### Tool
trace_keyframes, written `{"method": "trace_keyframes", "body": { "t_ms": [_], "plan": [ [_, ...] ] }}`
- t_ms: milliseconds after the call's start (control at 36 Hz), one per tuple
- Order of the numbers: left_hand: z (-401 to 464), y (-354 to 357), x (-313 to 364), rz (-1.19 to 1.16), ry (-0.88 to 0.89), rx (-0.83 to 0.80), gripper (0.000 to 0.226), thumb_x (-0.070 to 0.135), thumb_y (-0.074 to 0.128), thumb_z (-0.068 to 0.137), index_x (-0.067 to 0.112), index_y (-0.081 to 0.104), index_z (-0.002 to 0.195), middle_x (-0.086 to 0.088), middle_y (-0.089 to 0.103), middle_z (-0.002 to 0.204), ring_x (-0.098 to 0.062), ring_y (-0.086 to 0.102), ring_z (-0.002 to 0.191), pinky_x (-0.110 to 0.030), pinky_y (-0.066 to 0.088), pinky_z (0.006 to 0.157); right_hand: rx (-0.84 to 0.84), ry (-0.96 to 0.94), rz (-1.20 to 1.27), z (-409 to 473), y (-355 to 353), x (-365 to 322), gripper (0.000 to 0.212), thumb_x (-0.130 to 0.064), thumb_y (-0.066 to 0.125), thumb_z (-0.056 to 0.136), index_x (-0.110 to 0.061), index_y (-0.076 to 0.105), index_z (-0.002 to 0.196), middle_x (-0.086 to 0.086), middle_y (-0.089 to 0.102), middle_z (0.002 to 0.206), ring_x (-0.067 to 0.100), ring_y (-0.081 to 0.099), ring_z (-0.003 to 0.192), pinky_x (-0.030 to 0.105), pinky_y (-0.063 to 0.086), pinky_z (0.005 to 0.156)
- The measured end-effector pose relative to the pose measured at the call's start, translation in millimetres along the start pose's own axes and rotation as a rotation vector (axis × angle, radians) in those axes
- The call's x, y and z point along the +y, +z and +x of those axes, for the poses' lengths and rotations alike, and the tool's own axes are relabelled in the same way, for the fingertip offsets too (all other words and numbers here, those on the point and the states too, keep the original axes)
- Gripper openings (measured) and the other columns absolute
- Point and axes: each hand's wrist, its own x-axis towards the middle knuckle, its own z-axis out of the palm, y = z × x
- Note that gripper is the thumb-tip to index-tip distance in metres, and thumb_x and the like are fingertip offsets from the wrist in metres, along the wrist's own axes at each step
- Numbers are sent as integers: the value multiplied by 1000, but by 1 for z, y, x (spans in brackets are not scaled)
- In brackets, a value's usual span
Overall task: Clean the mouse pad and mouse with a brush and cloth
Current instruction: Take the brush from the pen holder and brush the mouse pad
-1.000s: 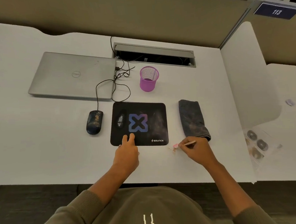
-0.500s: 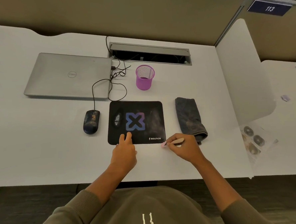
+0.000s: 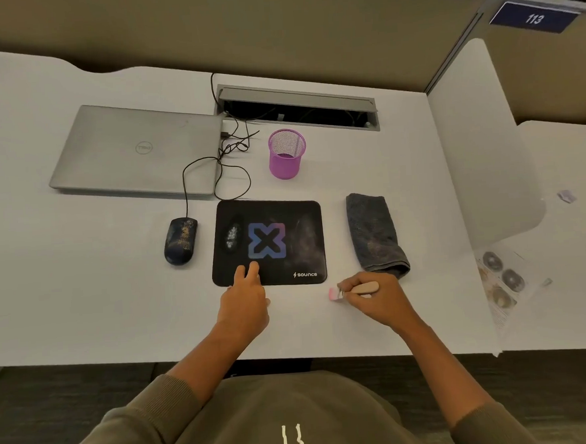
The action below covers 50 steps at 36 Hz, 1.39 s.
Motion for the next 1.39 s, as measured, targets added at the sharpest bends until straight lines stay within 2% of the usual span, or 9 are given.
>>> {"method": "trace_keyframes", "body": {
  "t_ms": [139,222,333,417,583,944,1111,1250,1389],
  "plan": [
    [-1,0,1,-10,-10,4,54,43,68,96,14,57,140,-1,32,162,-24,43,142,-31,54,97,35,40,21,-2,-17,10,18,-36,79,88,-49,68,83,-31,69,78,3,67,77,8,49,64],
    [-1,0,3,0,-22,3,55,44,67,96,15,56,141,-1,31,163,-24,40,145,-30,54,97,64,38,25,0,-16,12,30,-20,80,90,-48,70,87,-42,68,85,-8,67,83,8,51,63],
    [1,-1,6,26,-26,-4,52,45,67,96,14,60,138,0,32,162,-25,39,145,-30,55,95,119,40,79,9,-8,8,13,-18,81,89,-24,81,101,-18,78,99,6,72,89,18,59,79],
    [3,0,8,43,-36,-3,49,45,68,95,13,65,132,1,34,161,-25,39,144,-31,57,94,150,37,50,11,-6,9,9,-20,83,88,-18,81,96,-11,77,92,7,71,82,16,58,73],
    [5,3,11,22,-74,6,46,46,69,94,14,68,128,1,35,161,-27,39,146,-33,56,94,90,89,2,-4,-17,20,10,-28,85,85,-34,77,85,-21,71,81,0,67,80,7,51,61],
    [9,3,21,14,-131,25,42,49,70,92,15,71,116,1,41,154,-24,45,136,-37,58,92,302,15,144,0,-13,19,15,-28,86,85,-31,75,94,-23,71,87,-5,68,86,5,52,65],
    [11,8,23,13,-152,29,42,51,71,91,16,72,114,0,40,157,-27,42,142,-37,57,94,295,-49,135,15,0,10,18,-17,84,87,-28,71,91,-27,65,82,-8,67,81,2,49,65],
    [14,8,18,21,-122,35,38,53,71,90,18,75,106,0,42,156,-25,46,137,-33,57,89,194,34,-18,-3,-5,23,9,-19,83,88,-13,78,91,-15,68,77,10,65,65,6,50,59],
    [15,3,11,28,-57,9,39,54,70,90,19,74,107,1,44,152,-24,49,130,-31,56,86,309,76,17,-24,-15,13,11,-26,85,87,-26,77,94,-15,72,83,0,68,80,6,51,62]
  ]
}}
